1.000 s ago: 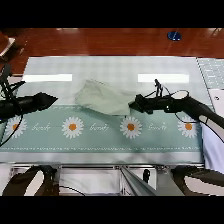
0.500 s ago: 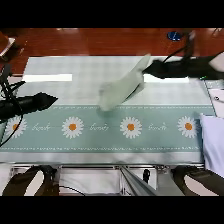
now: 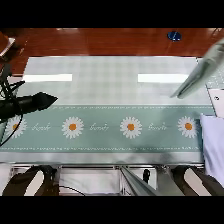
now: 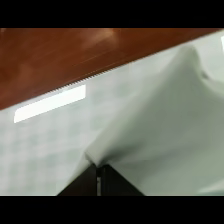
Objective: Fold the shirts.
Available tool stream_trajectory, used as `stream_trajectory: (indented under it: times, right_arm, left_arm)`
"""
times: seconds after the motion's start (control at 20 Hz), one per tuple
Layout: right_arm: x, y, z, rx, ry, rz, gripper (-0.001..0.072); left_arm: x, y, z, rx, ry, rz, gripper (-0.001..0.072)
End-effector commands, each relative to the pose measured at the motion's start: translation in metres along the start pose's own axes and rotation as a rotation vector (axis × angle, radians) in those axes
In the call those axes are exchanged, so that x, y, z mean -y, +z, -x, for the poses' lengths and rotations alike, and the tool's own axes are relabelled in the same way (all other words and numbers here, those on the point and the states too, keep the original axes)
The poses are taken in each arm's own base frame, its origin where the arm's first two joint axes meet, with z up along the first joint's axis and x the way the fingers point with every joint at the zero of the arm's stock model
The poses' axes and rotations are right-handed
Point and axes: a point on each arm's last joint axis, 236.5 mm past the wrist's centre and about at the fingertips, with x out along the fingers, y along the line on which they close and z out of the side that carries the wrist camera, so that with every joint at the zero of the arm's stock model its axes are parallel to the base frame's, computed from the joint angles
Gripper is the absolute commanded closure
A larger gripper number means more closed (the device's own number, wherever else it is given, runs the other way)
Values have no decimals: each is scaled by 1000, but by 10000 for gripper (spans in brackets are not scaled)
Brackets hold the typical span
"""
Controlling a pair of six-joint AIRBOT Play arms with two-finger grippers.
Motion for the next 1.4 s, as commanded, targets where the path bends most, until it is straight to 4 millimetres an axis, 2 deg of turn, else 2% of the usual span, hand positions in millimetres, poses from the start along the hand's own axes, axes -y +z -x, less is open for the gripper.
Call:
stream_trajectory:
  times: [0.0, 0.15, 0.25, 0.35, 0.5, 0.7, 0.75, 0.8, 0.85, 0.9, 1.0, 1.05, 1.1, 1.15, 1.2, 1.25, 1.3, 1.35]
  right_arm:
    - [61, -6, 47, 7, -163, -158, 690]
    - [101, -22, 80, -3, -308, -270, 690]
    - [133, -51, 105, -72, -454, -347, 690]
    - [154, -75, 129, -104, -572, -424, 691]
    - [187, -130, 178, -174, -819, -563, 691]
    - [210, -200, 231, -239, -1142, -690, 690]
    - [215, -215, 238, -242, -1205, -723, 678]
    - [218, -229, 237, -262, -1226, -760, 518]
    - [221, -238, 229, -301, -1209, -771, 295]
    - [224, -243, 219, -333, -1176, -761, 306]
    - [229, -218, 194, -289, -1089, -621, 308]
    - [231, -195, 183, -228, -1055, -535, 314]
    - [229, -165, 171, -151, -1004, -457, 386]
    - [219, -123, 151, -45, -906, -372, 507]
    - [197, -76, 126, 73, -758, -297, 586]
    - [156, -26, 95, 185, -538, -210, 691]
    - [109, 11, 69, 262, -321, -139, 689]
    - [60, 32, 44, 284, -112, -93, 689]
  left_arm:
    - [-2, 7, 0, 30, 10, 0, 685]
    - [-1, 11, -1, 49, 12, -6, 685]
    - [5, 13, -3, 56, -7, -6, 685]
    - [15, 14, -5, 64, -31, -12, 685]
    - [26, 16, -10, 82, -46, -43, 685]
    - [41, 13, -15, 82, -70, -77, 685]
    - [43, 11, -16, 77, -75, -83, 685]
    - [45, 10, -17, 73, -78, -87, 685]
    - [46, 10, -17, 74, -79, -90, 685]
    - [45, 13, -17, 85, -73, -102, 685]
    - [33, 32, -14, 163, -18, -192, 685]
    - [22, 49, -9, 226, 20, -177, 685]
    - [13, 66, -1, 283, 44, -137, 685]
    - [8, 84, 11, 325, 59, -105, 685]
    - [11, 100, 21, 351, 61, -104, 685]
    - [20, 118, 32, 375, 52, -123, 685]
    - [35, 134, 41, 390, 32, -148, 685]
    - [56, 149, 47, 397, -11, -169, 686]
